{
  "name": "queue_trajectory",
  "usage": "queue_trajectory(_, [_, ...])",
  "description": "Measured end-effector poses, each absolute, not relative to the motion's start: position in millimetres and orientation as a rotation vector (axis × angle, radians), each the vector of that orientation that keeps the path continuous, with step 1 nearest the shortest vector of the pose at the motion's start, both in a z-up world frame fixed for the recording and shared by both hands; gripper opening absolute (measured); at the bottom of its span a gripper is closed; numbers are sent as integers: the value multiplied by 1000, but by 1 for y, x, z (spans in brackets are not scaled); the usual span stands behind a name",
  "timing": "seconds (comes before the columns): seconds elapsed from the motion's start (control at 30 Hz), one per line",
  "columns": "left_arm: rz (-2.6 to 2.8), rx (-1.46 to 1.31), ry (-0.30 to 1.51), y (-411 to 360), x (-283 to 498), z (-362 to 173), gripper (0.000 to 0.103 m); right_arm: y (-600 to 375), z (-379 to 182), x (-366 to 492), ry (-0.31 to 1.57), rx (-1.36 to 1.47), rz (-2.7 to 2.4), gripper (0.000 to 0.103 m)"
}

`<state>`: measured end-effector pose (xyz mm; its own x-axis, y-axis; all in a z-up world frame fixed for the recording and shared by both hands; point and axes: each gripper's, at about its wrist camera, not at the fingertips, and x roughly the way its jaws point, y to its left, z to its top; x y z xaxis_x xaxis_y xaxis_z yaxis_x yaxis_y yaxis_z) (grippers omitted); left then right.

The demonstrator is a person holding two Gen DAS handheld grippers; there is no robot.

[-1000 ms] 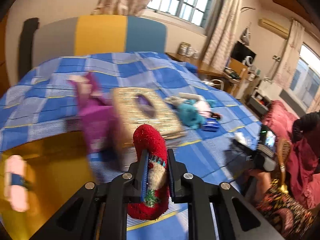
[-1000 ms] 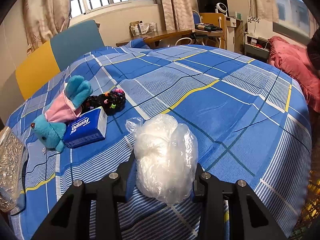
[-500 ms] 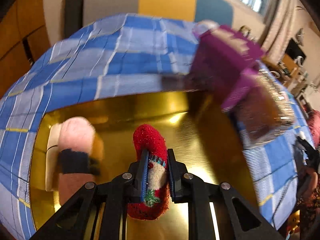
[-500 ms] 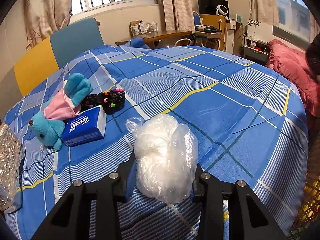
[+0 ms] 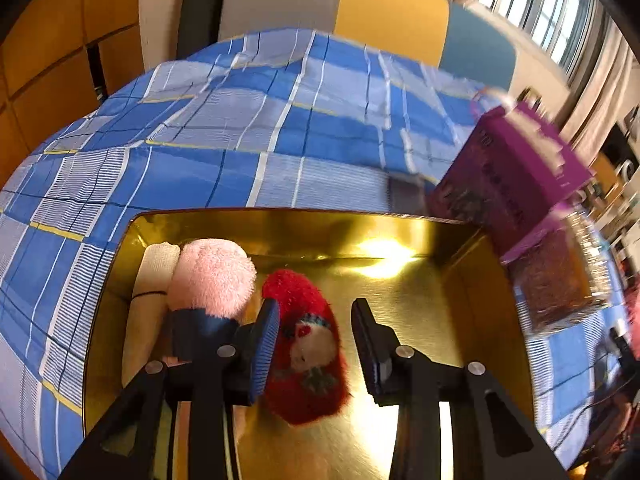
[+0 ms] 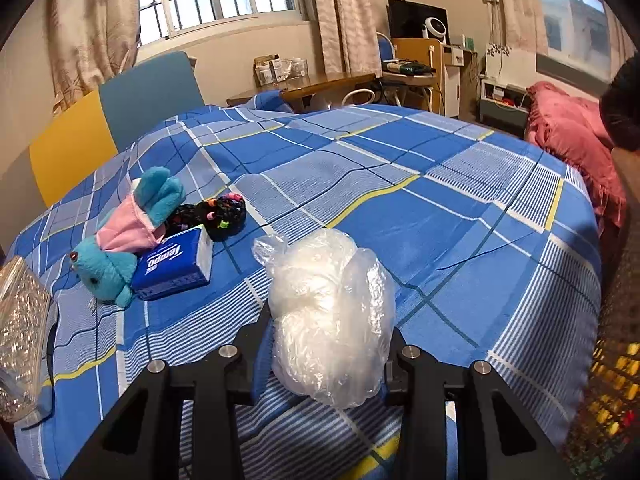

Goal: Organize soft objects
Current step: 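Carry the red plush toy to the gold tray and release it with left tool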

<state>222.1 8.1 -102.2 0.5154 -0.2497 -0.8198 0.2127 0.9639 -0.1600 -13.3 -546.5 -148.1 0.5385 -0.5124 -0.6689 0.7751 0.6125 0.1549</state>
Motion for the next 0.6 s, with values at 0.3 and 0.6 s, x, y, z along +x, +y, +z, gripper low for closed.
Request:
queue_trajectory(0.3, [-305,-55,918,16,168,-82,37,-509,-110,-22,583,475,-675,40])
queue_trajectory(0.6, [-316,-83,964,26,134,-91,37,-408,-56,7,539,417,-367,40])
